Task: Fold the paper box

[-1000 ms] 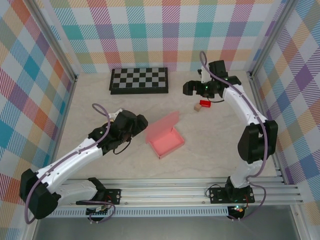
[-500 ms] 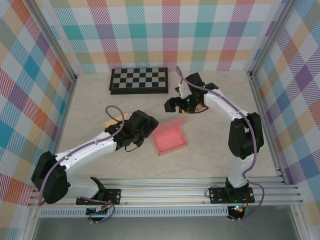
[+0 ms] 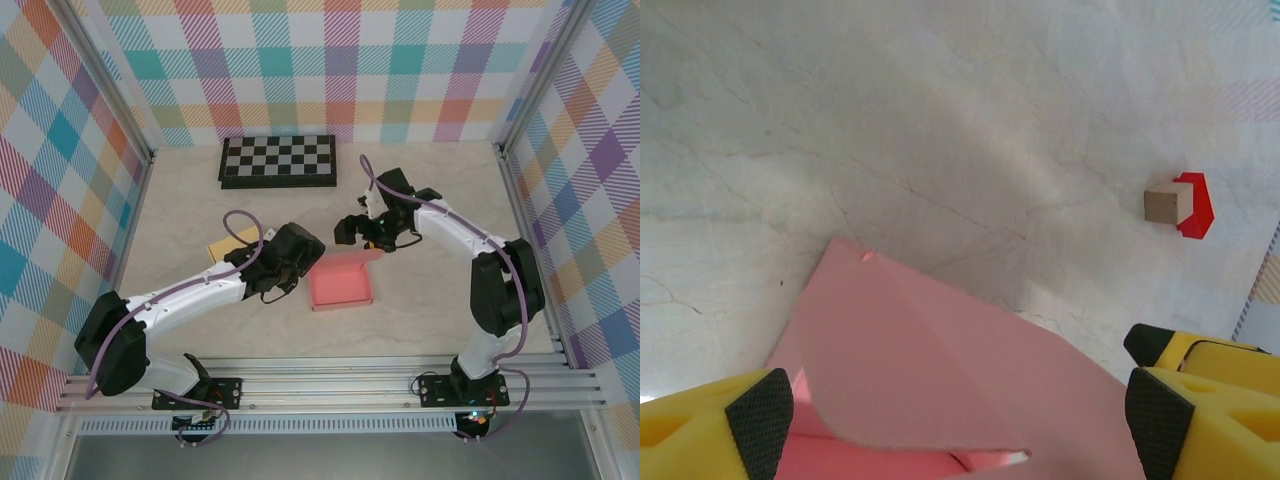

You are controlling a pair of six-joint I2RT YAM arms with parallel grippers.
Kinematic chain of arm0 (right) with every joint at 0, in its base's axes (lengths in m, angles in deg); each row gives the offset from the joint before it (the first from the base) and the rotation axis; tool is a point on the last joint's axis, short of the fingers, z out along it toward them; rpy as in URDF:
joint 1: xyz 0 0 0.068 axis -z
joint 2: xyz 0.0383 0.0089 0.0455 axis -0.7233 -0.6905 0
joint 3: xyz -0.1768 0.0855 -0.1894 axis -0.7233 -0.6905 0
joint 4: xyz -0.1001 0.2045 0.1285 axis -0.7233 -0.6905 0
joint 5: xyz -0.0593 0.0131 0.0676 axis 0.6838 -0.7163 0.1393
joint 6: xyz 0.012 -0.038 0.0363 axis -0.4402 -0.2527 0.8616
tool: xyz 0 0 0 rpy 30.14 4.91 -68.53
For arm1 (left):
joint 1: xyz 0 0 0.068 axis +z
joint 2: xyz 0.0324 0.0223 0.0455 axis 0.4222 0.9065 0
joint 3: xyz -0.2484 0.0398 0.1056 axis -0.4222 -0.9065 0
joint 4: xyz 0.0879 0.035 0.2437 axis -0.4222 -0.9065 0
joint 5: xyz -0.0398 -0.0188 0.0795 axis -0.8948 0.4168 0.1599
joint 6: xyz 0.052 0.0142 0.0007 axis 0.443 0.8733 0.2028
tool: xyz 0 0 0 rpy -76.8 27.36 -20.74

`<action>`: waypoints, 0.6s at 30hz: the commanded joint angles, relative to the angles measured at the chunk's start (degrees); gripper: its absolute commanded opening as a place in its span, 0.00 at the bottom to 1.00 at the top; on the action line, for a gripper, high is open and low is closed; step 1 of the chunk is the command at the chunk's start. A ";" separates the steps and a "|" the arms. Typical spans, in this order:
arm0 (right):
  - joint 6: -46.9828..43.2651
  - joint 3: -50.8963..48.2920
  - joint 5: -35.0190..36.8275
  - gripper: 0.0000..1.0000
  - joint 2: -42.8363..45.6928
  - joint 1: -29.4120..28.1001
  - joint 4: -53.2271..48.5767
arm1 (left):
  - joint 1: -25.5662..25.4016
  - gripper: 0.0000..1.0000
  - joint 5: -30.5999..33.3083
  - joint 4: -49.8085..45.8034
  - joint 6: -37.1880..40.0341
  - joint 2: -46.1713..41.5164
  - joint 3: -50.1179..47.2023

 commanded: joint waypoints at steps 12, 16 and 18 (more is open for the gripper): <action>-28.19 -3.35 16.76 1.00 18.21 3.88 1.06 | -0.71 0.75 -8.44 -8.97 84.99 -2.91 14.60; -34.59 -8.21 12.61 1.00 24.18 5.21 5.49 | -0.64 0.76 -16.75 -6.52 104.87 -3.32 12.97; -36.76 -10.09 11.75 1.00 26.60 5.59 6.71 | -0.42 0.76 -17.10 -5.65 113.49 -2.34 12.61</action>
